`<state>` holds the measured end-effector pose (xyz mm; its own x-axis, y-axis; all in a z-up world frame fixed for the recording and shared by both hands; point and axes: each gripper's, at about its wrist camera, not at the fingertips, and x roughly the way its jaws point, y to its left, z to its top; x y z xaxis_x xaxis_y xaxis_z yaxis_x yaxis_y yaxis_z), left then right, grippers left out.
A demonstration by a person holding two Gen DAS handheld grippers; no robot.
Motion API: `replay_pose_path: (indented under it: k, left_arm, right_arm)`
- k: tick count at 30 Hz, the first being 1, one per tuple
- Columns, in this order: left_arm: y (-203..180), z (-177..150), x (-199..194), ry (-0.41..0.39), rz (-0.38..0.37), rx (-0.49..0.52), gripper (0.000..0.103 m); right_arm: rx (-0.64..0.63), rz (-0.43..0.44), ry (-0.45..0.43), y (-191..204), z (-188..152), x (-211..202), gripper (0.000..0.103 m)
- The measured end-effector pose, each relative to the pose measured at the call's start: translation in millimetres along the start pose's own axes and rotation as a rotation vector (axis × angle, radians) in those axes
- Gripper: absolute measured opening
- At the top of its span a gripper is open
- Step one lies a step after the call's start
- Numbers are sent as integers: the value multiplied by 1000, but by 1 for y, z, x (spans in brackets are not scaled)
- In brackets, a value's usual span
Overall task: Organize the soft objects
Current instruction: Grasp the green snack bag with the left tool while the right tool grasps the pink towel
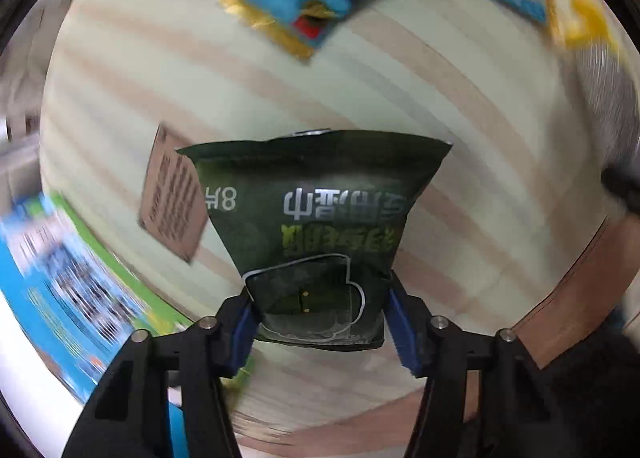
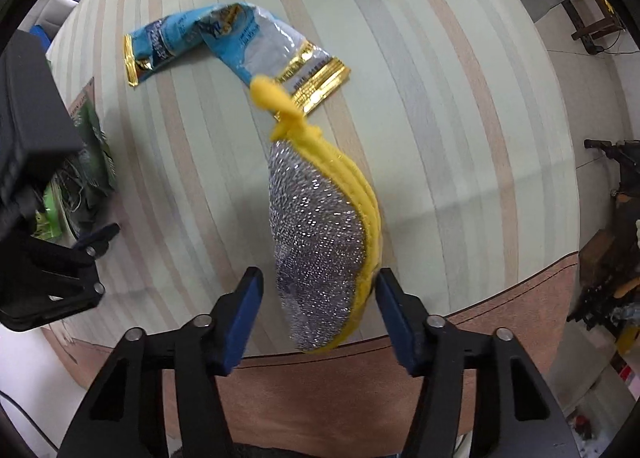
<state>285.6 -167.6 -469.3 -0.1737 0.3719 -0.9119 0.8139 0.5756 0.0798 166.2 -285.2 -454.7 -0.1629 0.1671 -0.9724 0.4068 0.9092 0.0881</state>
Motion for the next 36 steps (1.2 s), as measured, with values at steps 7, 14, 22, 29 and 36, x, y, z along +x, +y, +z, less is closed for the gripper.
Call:
replay_pose_path:
  k: [7,14,22,29,36]
  left_arm:
    - [63,-18,1,-64,-358,-572,53]
    - [65,-32,16,-45,-442,-664,61]
    - [43,-49,22,-61,-443,-694,63]
    - [36,-41,15,-80,-458,-796,63]
    - [23,-35,12,-76,-390,-806,63]
  right_arm:
    - [-162,-38,-50,-11,26,-50,70]
    - [-213,-42,9,-7,30,-41,70]
    - [-289,-48,-97,6,50,-56,70]
    - [-658,-412,-223,29,141,-96,70]
    - [-904,-570,-40,54,197,-46,70]
